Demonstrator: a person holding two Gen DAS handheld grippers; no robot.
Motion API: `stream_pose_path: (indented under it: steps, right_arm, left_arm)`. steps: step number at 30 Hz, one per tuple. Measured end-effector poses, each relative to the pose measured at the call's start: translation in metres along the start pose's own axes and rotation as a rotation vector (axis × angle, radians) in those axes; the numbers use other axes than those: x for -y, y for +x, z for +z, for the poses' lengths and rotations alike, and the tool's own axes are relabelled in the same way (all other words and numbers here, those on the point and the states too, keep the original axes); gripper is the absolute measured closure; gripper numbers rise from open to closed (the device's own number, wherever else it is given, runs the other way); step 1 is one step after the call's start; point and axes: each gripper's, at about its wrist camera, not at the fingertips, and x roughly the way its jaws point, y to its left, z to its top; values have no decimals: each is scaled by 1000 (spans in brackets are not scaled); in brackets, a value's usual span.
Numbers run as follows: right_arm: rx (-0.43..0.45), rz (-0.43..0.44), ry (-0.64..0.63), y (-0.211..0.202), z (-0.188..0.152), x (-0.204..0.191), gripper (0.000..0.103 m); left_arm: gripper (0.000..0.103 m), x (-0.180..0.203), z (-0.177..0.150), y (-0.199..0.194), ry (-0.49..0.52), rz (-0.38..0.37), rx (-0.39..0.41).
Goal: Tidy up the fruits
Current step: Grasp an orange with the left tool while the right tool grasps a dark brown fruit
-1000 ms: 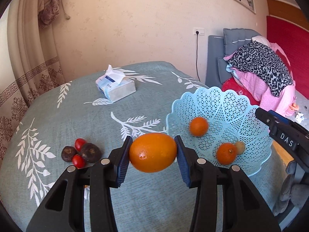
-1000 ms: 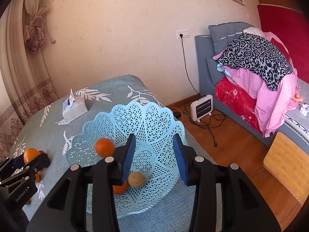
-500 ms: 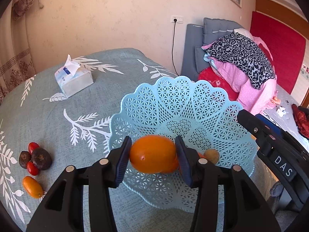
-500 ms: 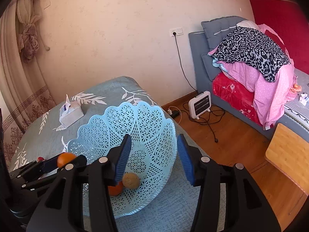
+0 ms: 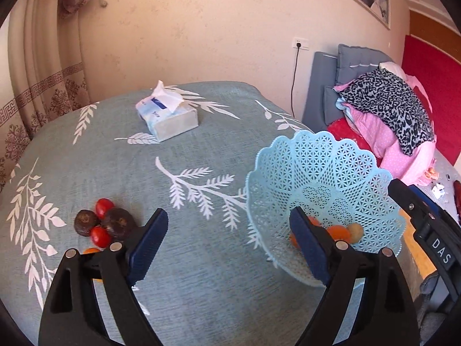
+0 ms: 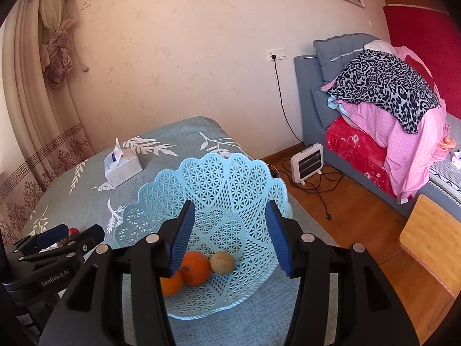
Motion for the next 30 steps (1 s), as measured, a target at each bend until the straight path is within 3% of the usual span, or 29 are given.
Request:
stream_pose_path:
  steps: [3,6,13,21,24,26,28,30]
  right_arm:
    - [0,23,-24,-5,-2,-12,50]
    - [3,41,-46,-9,-3,-25,42]
    - [-25,86,-85,-11,-10,-47,41]
    - [-50,114,-134,-12,-20,-67,41]
    - [-59,125,-152,-11,-23,-74,41]
    - [-63,131,-165,-12,-25,-79,41]
    - [-70,135,-174,-11,-27,-83,41]
    - [-78,141,-185,-10,-30,-87,41]
  left_arm:
    - [16,-20,-4,-10,-14,37,2]
    - [16,-43,-7,-16,-45,75,-1]
    - [14,-88,-21,-17,-113,150,-33]
    - [16,-121,-40,14,-190,173,-148]
    - [30,-129,-45,25,-216,144,-197]
    - [53,-132,-49,32,-236,116,-233]
    - [62,-134,-51,31,-236,124,-220]
    - [62,-135,-51,29,-246,99,-216]
